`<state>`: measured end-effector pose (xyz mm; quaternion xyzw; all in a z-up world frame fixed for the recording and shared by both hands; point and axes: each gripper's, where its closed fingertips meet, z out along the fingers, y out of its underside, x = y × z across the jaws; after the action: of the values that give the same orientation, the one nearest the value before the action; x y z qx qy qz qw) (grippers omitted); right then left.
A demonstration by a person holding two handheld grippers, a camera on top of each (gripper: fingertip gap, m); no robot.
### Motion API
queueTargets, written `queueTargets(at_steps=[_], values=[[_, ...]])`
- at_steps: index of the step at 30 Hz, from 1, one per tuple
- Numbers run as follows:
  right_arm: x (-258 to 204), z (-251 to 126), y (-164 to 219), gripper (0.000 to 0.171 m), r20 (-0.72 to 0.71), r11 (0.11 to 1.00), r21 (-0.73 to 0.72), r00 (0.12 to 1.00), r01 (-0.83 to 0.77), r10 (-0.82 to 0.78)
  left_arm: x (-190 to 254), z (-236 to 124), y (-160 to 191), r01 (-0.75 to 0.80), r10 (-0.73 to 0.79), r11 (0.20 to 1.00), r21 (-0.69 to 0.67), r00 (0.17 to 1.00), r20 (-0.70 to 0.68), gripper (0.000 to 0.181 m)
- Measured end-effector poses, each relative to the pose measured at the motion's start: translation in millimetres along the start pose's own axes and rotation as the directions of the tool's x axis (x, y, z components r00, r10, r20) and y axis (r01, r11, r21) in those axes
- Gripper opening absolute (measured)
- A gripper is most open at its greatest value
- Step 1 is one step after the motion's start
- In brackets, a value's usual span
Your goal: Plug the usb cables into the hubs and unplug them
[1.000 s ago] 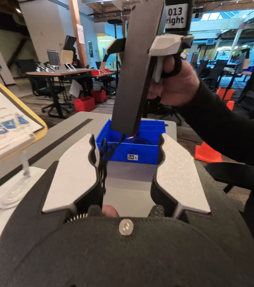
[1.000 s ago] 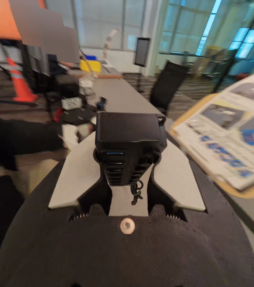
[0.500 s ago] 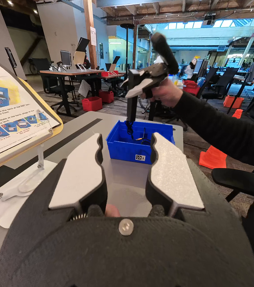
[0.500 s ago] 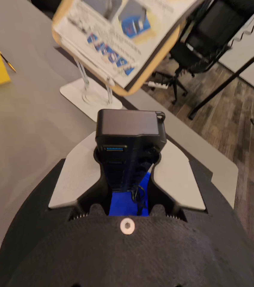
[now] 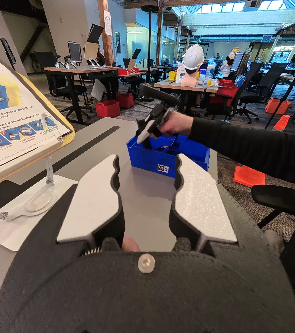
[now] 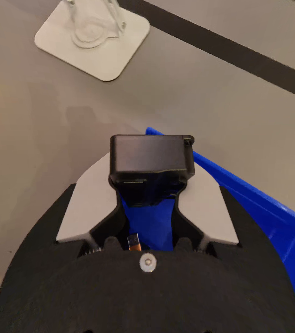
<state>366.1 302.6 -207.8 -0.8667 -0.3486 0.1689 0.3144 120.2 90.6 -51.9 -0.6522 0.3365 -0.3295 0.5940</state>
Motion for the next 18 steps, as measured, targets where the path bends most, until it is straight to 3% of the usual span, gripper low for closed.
queueTargets(at_steps=[6,8,9,12,18], values=[[33,7,18,0.076,-0.037,0.983,-0.131,0.992,-0.128,0.124,-6,-4,-1,0.002,-0.001,1.0,-0.012,1.0,0.012,0.06],[39,2,22,0.096,-0.065,0.978,-0.159,0.99,-0.132,0.123,-9,-7,-2,0.002,-0.002,1.0,-0.014,1.0,0.019,0.06],[38,-1,21,0.093,-0.059,0.98,-0.152,0.991,-0.125,0.118,-10,-8,-4,0.003,-0.002,1.0,-0.012,1.0,0.023,0.06],[30,-8,19,0.057,-0.034,0.98,-0.178,0.996,-0.09,0.085,-15,-13,-8,0.014,-0.014,1.0,0.002,0.999,0.032,0.06],[28,-30,0,0.071,-0.154,0.985,-0.175,0.988,-0.008,-0.02,-22,-20,-10,-0.014,0.015,1.0,-0.015,0.998,0.063,0.061]])
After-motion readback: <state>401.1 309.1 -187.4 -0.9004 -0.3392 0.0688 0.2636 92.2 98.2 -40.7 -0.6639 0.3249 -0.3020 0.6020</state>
